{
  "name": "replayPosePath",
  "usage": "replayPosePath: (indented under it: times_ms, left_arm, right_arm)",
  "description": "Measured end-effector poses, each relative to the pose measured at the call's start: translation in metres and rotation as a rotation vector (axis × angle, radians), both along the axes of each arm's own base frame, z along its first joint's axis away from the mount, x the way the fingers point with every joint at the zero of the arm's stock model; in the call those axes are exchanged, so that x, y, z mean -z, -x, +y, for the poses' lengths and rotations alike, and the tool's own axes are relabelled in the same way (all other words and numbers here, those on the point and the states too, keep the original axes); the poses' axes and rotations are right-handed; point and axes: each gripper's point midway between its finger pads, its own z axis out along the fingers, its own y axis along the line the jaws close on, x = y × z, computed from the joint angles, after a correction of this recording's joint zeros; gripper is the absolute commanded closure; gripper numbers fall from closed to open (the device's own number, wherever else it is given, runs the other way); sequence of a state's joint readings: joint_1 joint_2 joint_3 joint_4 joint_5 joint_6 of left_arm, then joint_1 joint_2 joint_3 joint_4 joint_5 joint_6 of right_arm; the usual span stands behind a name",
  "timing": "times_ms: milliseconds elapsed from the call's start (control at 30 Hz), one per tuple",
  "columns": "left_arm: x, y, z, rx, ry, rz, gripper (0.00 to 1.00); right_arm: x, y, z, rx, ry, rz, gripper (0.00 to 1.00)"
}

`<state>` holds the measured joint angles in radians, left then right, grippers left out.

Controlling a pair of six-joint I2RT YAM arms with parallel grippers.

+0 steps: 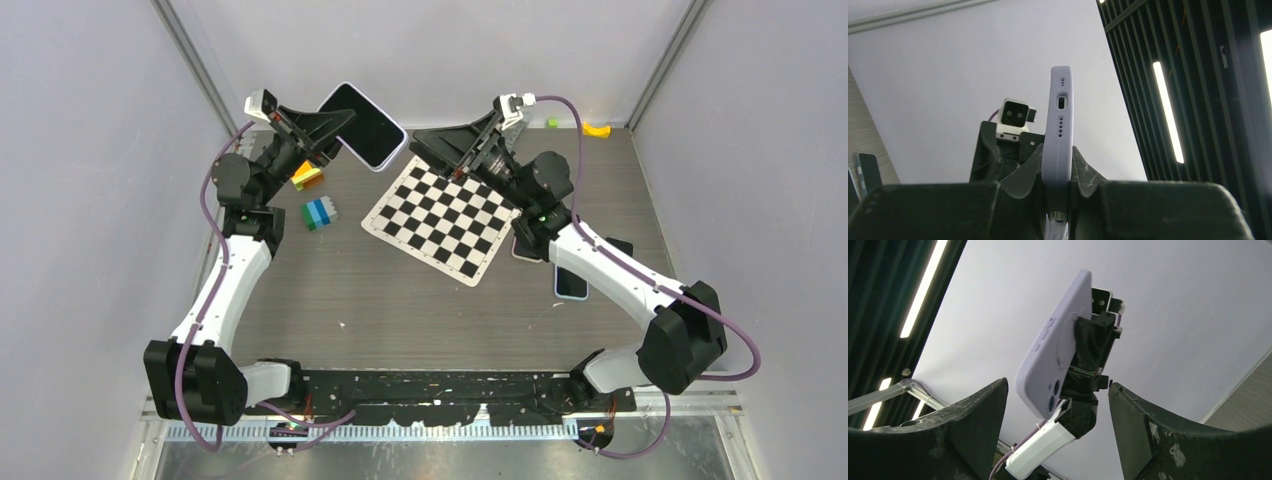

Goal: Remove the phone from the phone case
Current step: Remove the phone case from the phone.

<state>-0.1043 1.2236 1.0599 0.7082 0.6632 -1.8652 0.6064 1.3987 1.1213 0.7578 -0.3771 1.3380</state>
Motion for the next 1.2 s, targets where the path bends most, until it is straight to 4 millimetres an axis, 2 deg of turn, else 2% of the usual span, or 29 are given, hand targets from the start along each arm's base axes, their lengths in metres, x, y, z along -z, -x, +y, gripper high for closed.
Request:
replayPosePath:
  times_ms: [133, 200, 300, 400, 467, 700, 900, 1033, 1200]
  left_arm:
    - [0.005, -0.003, -0.001, -0.004, -0.016, 0.014, 1.00]
    - [0.006, -0.003, -0.001, -0.005, -0.018, 0.019, 1.00]
    - [0.007, -0.003, -0.001, -0.006, -0.021, 0.017, 1.00]
    - [0.007, -0.003, -0.001, -0.007, -0.022, 0.017, 1.00]
    - [0.007, -0.003, -0.001, -0.006, -0.021, 0.017, 1.00]
    - [0.008, -0.006, 0.001, -0.015, 0.000, 0.033, 1.00]
    - [0.018, -0.017, 0.007, -0.056, 0.050, 0.088, 1.00]
    - [0.019, -0.020, 0.008, -0.068, 0.068, 0.102, 1.00]
    - [0.016, -0.019, 0.006, -0.068, 0.085, 0.101, 1.00]
  right_arm:
    - [-0.009, 0.011, 0.009, -0.027, 0.017, -0.036, 0.26]
    - [-0.014, 0.015, 0.012, -0.032, 0.029, -0.052, 0.33]
    - [-0.019, 0.018, 0.016, -0.037, 0.046, -0.061, 0.51]
    - [-0.018, 0.016, 0.018, -0.037, 0.063, -0.047, 0.64]
    - [-0.014, 0.013, 0.019, -0.034, 0.069, -0.025, 0.69]
    - [-0.017, 0.009, 0.021, -0.078, -0.039, 0.050, 0.80]
    - [-0.011, -0.006, 0.026, -0.167, -0.197, 0.152, 0.89]
    - [-0.010, -0.011, 0.025, -0.225, -0.299, 0.212, 0.98]
    - [-0.013, -0.012, 0.021, -0.307, -0.411, 0.273, 0.99]
